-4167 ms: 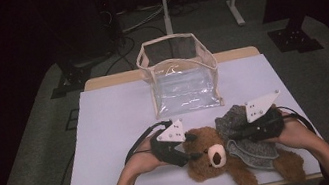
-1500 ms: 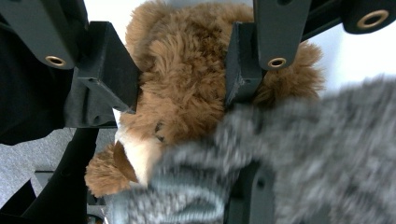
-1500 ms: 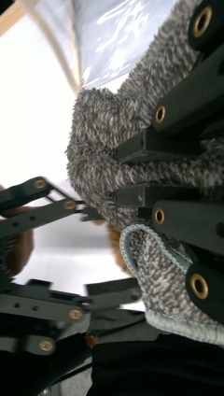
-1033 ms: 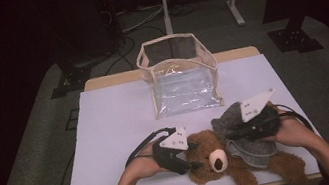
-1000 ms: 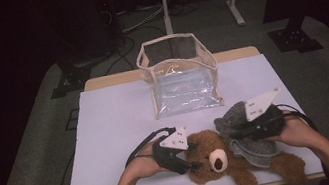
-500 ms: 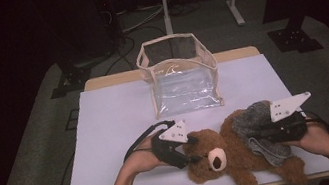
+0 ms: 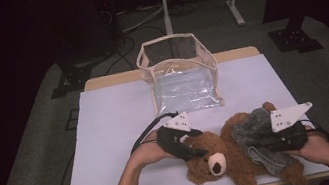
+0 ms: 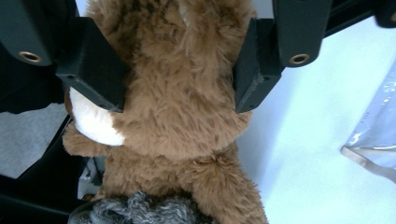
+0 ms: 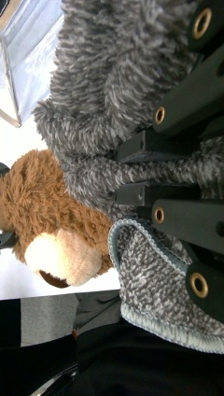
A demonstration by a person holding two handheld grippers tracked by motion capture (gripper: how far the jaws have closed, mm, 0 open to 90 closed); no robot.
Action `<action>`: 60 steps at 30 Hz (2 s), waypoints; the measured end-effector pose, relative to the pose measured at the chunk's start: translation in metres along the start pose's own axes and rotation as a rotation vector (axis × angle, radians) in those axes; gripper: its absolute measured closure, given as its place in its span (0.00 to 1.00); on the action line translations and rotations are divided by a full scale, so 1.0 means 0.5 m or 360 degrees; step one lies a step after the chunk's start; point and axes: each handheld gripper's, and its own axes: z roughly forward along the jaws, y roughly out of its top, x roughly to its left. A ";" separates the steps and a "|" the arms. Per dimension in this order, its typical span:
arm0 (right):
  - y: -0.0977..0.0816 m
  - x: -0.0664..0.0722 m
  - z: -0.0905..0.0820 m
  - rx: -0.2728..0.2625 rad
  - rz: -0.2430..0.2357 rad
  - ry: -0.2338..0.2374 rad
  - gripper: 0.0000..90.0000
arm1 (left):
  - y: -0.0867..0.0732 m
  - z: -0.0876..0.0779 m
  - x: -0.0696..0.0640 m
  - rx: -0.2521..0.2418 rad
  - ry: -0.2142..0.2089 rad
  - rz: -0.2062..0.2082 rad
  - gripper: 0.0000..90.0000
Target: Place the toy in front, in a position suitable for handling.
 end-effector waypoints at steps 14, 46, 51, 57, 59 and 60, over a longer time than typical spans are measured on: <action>-0.007 0.016 0.001 -0.0009 -0.0014 0.0029 0.89 | 0.001 0.027 0.006 0.0037 -0.0113 -0.0110 0.26; 0.044 -0.015 0.017 -0.0042 -0.0070 0.0024 0.88 | 0.004 -0.003 -0.006 0.0002 -0.0007 -0.0027 0.74; 0.020 -0.030 -0.030 -0.0046 -0.0004 -0.0034 0.88 | 0.009 -0.001 -0.016 0.0024 0.0016 -0.0008 0.71; 0.015 -0.040 -0.012 -0.0035 0.0027 0.0025 0.88 | 0.005 0.001 -0.021 0.0039 0.0015 -0.0019 0.67; 0.012 -0.036 0.001 -0.0015 0.0026 0.0049 0.88 | -0.001 0.000 -0.019 0.0018 0.0006 -0.0032 0.64; 0.011 -0.035 0.002 -0.0015 0.0026 0.0053 0.89 | -0.003 -0.001 -0.018 0.0003 0.0000 -0.0041 0.62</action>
